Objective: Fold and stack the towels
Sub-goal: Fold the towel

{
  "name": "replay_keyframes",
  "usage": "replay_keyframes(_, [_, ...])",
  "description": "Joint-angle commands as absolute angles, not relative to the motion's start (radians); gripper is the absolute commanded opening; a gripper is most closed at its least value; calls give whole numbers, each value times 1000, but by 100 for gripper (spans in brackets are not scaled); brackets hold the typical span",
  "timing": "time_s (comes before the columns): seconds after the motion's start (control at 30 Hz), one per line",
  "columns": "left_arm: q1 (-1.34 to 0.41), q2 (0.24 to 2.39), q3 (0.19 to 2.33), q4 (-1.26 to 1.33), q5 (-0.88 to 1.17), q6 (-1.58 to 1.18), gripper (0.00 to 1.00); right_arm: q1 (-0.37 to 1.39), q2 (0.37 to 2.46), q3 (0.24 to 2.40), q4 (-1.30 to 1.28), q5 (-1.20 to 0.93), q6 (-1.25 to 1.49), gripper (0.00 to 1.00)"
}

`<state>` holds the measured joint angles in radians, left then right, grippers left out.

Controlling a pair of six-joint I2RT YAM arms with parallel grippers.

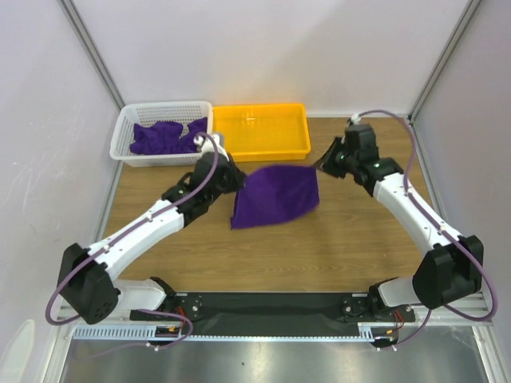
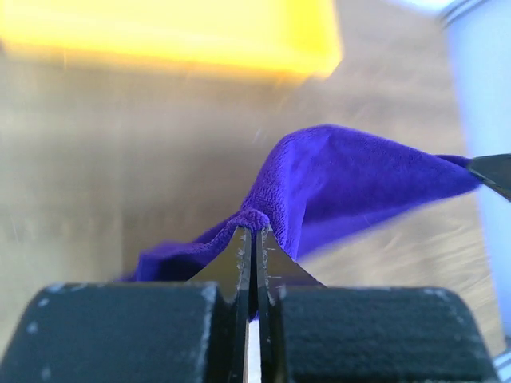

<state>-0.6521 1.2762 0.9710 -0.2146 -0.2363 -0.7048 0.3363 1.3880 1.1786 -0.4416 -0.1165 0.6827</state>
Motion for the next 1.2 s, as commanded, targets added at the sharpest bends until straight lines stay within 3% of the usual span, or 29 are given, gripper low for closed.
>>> replay_keyframes(0.0, [-623,1221,1118,-178,-278,-546,0,301,1358,1310,-449,-138,618,0])
replay_keyframes(0.33, [-604,1157,1295,-161,-247,-394,0,247,1319,1531,-485,-202,554,0])
replay_keyframes(0.9, [-611,775,1033,-282,-57,-523,0,248,1017,1482,-716,-195,568,0])
replay_keyframes(1.17, [-695,646,1054,-425,-66,-619,0,278,894,1505,-955,-201,595,0])
